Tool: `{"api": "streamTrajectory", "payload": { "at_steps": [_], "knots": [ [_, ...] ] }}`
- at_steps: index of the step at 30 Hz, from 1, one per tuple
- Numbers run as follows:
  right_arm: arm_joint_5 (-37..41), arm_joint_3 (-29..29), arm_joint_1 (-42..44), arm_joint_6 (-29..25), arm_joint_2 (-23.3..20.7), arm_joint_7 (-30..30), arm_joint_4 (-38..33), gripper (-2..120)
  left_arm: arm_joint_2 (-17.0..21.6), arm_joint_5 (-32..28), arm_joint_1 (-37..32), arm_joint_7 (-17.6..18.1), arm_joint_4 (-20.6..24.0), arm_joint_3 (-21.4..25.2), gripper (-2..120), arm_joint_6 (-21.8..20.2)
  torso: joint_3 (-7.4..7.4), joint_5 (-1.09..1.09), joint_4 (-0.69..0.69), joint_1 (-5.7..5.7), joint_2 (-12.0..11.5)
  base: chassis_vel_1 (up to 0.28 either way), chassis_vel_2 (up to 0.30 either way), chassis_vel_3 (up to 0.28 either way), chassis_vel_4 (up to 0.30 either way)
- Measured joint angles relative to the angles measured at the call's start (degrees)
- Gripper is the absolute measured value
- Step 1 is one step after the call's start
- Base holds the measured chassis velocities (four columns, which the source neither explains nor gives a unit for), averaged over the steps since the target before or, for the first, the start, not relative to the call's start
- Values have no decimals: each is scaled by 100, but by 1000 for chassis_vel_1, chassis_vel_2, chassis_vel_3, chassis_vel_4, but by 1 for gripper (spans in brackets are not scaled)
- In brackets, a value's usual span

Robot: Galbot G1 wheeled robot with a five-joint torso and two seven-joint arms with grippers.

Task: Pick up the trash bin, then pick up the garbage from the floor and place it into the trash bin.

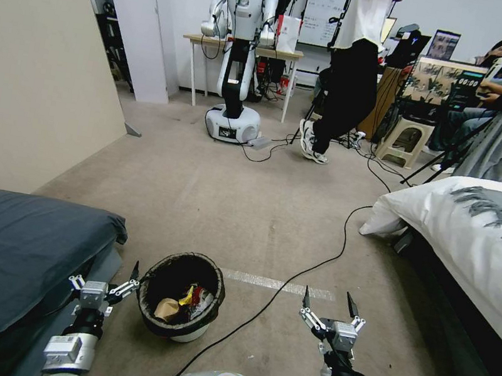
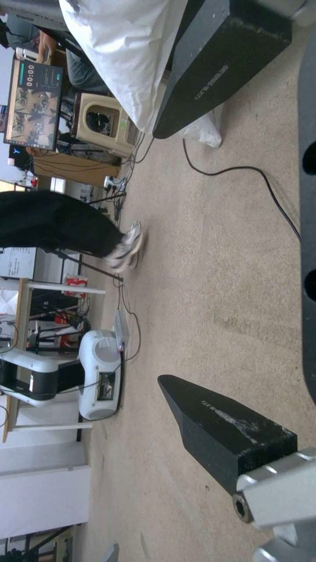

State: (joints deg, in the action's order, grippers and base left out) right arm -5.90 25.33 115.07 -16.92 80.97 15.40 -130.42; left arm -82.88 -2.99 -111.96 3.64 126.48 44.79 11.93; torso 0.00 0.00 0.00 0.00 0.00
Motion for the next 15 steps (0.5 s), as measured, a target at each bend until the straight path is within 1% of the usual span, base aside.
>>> {"api": "streamTrajectory", "payload": {
  "at_steps": [15],
  "knots": [
    [-1, -2, -2, 1, 1, 1, -3, 100, 1, -12, 12, 1, 0, -1, 100, -18, 0, 0, 0, 0, 0, 0, 0, 0, 0]
  ]
}}
